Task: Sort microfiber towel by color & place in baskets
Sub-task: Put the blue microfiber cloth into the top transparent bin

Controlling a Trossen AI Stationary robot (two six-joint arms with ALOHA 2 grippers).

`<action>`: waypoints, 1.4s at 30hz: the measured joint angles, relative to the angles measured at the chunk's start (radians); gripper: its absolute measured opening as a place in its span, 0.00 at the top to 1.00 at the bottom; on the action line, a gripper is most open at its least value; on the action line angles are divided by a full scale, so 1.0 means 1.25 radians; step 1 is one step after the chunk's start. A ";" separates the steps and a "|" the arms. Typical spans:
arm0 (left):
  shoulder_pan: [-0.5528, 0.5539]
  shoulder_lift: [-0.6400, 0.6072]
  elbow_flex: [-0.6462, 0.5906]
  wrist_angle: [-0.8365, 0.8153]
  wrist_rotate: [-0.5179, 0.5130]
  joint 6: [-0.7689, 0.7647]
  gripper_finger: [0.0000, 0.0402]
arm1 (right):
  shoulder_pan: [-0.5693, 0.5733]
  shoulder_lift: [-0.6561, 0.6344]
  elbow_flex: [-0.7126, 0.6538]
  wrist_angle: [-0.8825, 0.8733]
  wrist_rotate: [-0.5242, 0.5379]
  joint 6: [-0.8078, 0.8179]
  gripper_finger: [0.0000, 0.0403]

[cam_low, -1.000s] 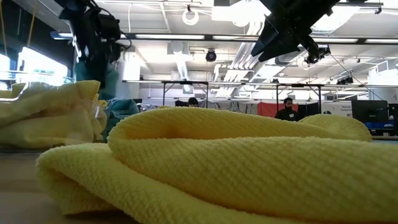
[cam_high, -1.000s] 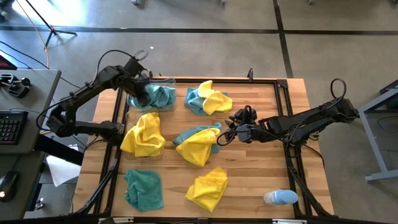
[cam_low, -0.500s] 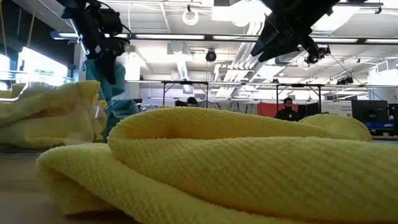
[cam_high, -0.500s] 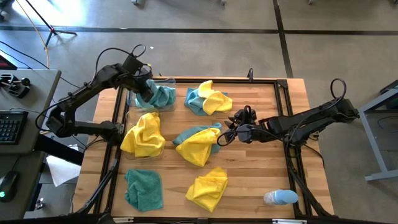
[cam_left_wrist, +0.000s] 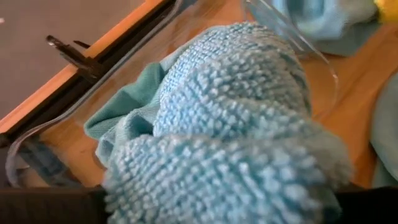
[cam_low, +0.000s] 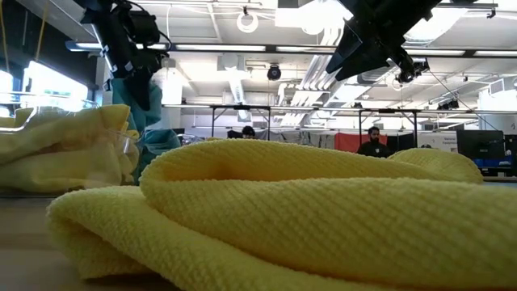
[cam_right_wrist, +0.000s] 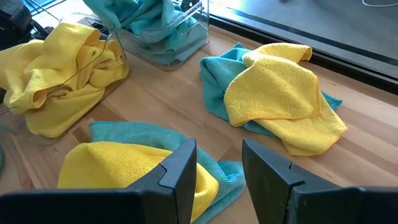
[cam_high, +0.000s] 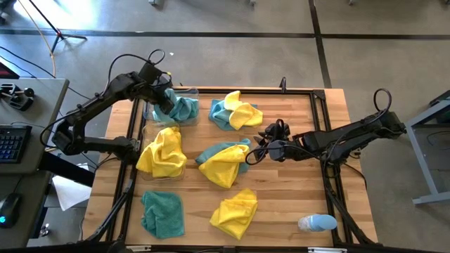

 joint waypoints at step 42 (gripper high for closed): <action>-0.180 0.106 0.036 -0.013 0.040 -0.320 0.14 | 0.000 0.000 0.000 0.000 0.002 0.003 0.69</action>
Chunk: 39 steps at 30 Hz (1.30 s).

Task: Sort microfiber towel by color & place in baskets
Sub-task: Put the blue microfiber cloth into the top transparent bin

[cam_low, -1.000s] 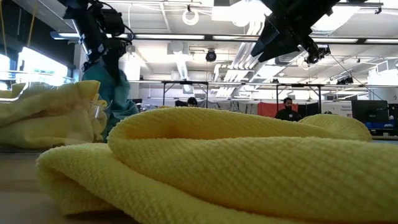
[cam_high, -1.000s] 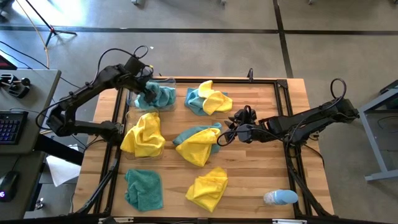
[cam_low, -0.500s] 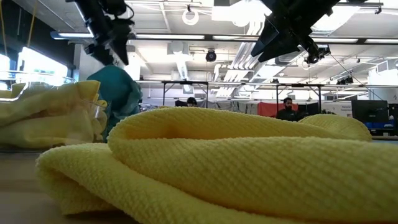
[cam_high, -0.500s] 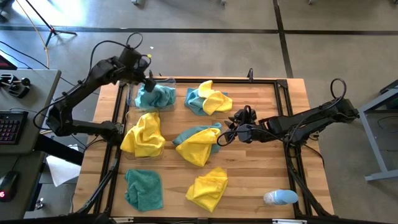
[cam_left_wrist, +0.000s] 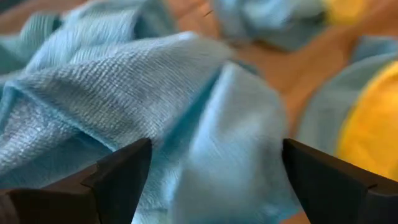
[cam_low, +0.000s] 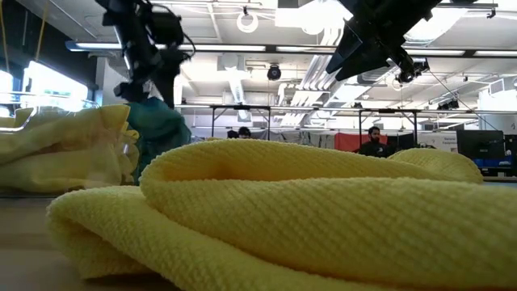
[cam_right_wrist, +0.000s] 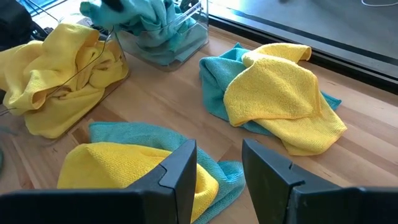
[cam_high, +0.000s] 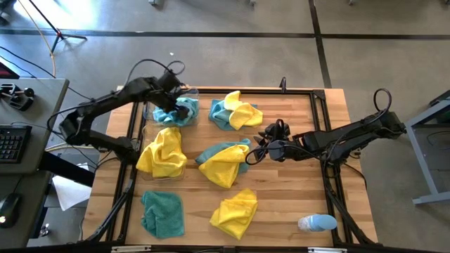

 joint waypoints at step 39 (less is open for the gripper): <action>0.095 0.146 -0.126 0.106 -0.235 -0.143 0.14 | 0.000 0.000 0.000 -0.006 0.002 0.021 0.69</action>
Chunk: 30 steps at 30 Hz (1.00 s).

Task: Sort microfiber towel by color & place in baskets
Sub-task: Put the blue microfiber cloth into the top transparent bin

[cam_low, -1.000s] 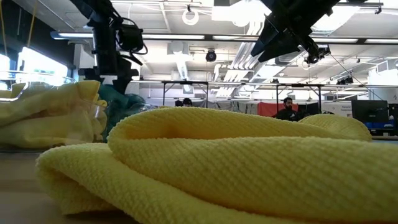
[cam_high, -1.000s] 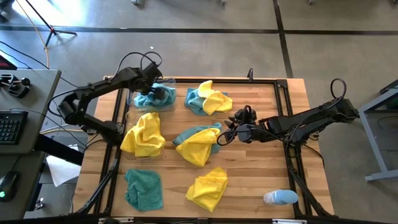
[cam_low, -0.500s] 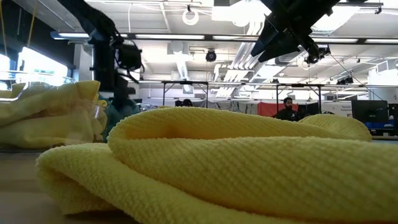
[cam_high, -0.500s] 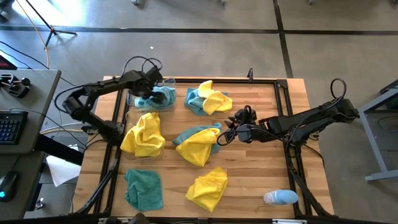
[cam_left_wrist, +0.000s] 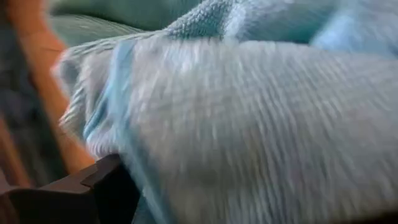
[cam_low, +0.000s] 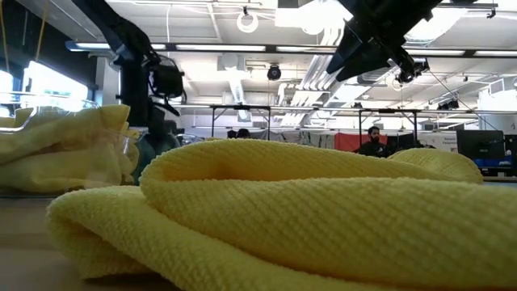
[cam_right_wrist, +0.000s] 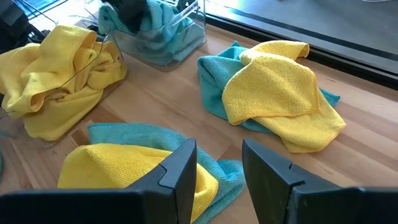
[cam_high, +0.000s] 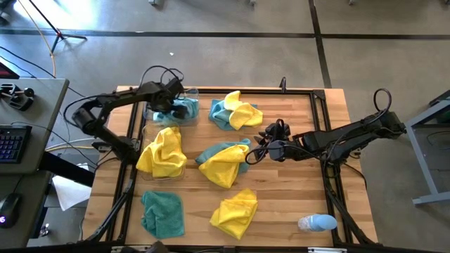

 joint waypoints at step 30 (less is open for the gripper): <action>-0.002 -0.126 0.042 0.031 0.067 -0.064 0.14 | 0.000 0.000 0.000 -0.009 0.000 -0.002 0.69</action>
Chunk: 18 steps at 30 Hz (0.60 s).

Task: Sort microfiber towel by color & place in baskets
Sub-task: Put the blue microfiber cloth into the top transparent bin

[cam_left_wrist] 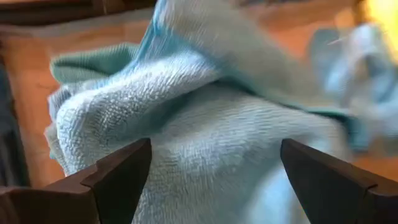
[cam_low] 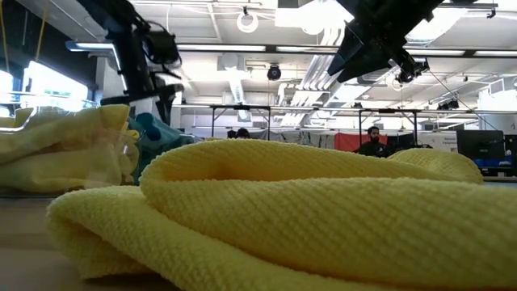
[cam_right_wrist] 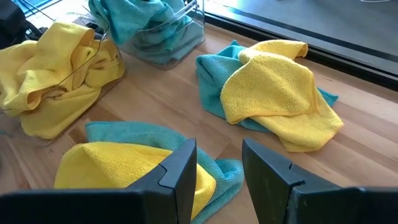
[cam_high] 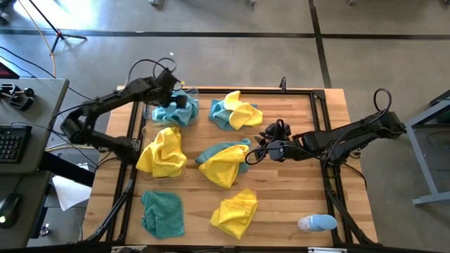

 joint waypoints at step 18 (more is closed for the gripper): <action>0.000 0.244 -0.004 0.051 -0.050 0.017 0.14 | 0.000 0.000 0.000 0.003 -0.002 0.017 0.69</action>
